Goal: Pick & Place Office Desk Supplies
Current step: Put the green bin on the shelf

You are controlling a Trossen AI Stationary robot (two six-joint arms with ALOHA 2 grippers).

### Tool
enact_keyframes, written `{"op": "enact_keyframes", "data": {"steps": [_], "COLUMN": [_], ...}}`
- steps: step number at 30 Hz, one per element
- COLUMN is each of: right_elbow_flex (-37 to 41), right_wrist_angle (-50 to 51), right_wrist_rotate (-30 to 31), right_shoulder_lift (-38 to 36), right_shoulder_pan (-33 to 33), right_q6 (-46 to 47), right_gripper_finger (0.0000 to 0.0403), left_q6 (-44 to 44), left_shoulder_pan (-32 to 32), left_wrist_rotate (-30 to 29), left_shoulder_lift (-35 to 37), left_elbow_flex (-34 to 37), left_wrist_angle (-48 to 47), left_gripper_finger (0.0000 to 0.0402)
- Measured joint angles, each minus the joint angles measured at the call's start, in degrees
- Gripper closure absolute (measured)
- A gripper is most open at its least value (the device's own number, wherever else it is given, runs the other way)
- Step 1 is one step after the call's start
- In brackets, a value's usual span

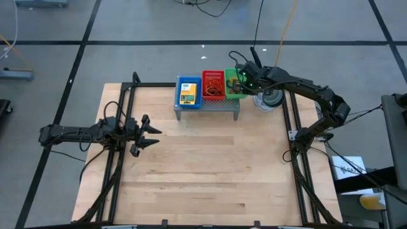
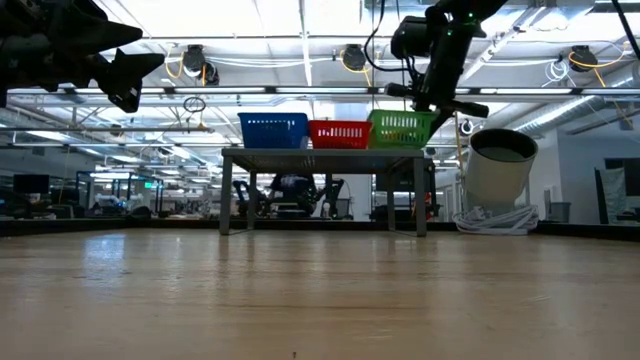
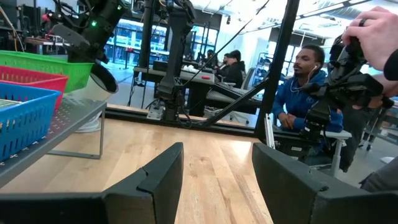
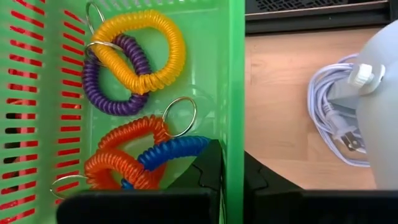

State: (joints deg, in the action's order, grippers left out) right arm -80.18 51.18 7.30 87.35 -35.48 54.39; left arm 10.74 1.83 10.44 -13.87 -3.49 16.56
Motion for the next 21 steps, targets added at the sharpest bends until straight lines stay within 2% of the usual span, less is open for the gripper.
{"op": "enact_keyframes", "data": {"steps": [21], "right_elbow_flex": [0.0], "right_wrist_angle": [-3.4], "right_wrist_rotate": [0.1], "right_shoulder_lift": [0.0], "right_shoulder_pan": [1.4], "right_q6": [1.4], "right_gripper_finger": [0.0403], "left_q6": [0.0], "left_shoulder_pan": [0.0], "left_wrist_rotate": [0.0], "left_shoulder_lift": [0.0], "left_elbow_flex": [0.0], "left_wrist_angle": [0.0], "left_gripper_finger": [0.0201]}}
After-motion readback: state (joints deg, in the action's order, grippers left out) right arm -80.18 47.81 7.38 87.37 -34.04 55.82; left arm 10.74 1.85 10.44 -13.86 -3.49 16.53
